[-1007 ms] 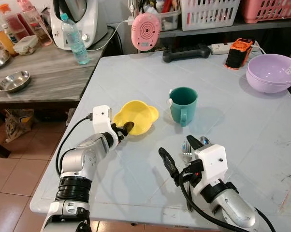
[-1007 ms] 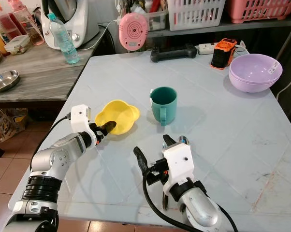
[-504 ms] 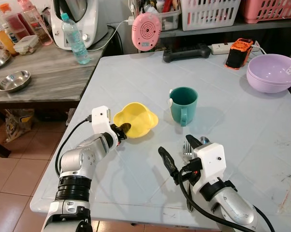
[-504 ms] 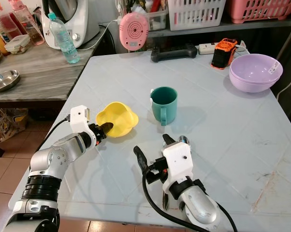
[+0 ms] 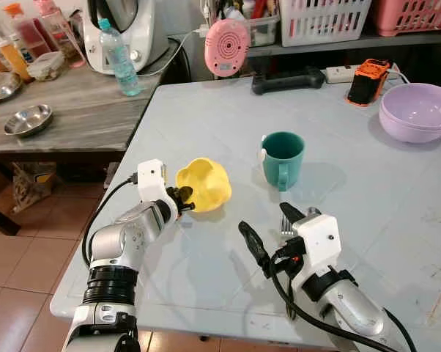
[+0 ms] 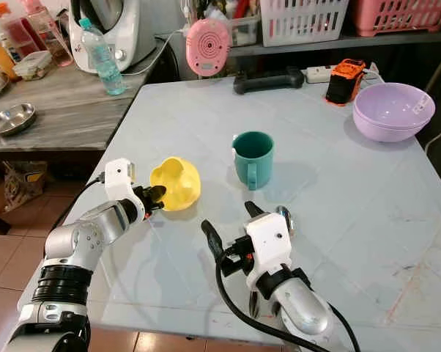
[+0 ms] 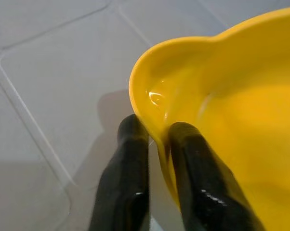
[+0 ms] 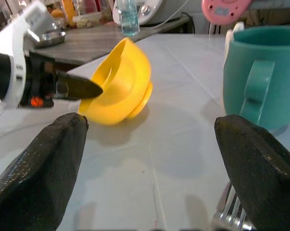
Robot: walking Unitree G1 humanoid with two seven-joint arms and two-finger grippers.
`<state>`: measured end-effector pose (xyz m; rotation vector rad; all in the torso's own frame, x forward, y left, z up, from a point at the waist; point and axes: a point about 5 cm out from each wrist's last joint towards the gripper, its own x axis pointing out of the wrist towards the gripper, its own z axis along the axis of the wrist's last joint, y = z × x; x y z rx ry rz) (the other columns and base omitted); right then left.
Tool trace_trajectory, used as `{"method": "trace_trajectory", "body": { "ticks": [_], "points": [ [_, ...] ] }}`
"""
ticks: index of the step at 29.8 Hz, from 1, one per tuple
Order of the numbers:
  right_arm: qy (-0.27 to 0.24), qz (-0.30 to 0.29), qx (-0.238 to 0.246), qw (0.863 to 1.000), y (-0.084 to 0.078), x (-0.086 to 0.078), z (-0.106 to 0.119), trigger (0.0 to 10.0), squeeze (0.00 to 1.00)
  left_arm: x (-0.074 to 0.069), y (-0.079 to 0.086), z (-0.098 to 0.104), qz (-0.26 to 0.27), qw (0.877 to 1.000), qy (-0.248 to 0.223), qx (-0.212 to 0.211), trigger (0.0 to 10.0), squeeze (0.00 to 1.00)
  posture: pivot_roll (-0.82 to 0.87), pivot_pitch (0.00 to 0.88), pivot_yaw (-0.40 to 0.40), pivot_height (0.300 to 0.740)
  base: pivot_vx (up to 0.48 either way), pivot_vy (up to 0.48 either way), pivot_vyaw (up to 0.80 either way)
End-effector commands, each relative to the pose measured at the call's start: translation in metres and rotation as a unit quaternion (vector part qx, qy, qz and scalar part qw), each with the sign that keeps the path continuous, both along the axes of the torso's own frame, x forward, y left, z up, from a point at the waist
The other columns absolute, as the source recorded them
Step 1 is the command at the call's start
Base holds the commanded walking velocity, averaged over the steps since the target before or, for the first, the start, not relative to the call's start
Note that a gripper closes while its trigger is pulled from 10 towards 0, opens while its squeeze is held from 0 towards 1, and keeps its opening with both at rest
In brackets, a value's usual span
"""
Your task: Setting the table
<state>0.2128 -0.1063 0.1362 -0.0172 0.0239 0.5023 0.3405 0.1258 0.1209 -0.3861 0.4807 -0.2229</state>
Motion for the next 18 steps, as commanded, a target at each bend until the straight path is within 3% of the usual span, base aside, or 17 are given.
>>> {"method": "trace_trajectory", "body": {
  "ticks": [1, 18],
  "points": [
    [-0.006, 0.008, 0.007, 1.0, 0.003, 0.001, 0.002, 10.0, 0.0, 0.002, 0.007, 0.005, 0.015, 1.0, -0.007, 0.011, 0.0, 0.0, -0.07, 0.048, 0.151, 0.74, 0.0, 0.0, 0.0],
    [-0.013, 0.005, 0.004, 1.0, 0.003, 0.01, 0.001, 10.0, 0.0, 0.005, 0.016, 0.015, 0.048, 0.998, -0.032, 0.018, 0.0, 0.0, -0.06, 0.033, 0.143, 0.74, 0.0, 0.0, 0.0]
  ]
}}
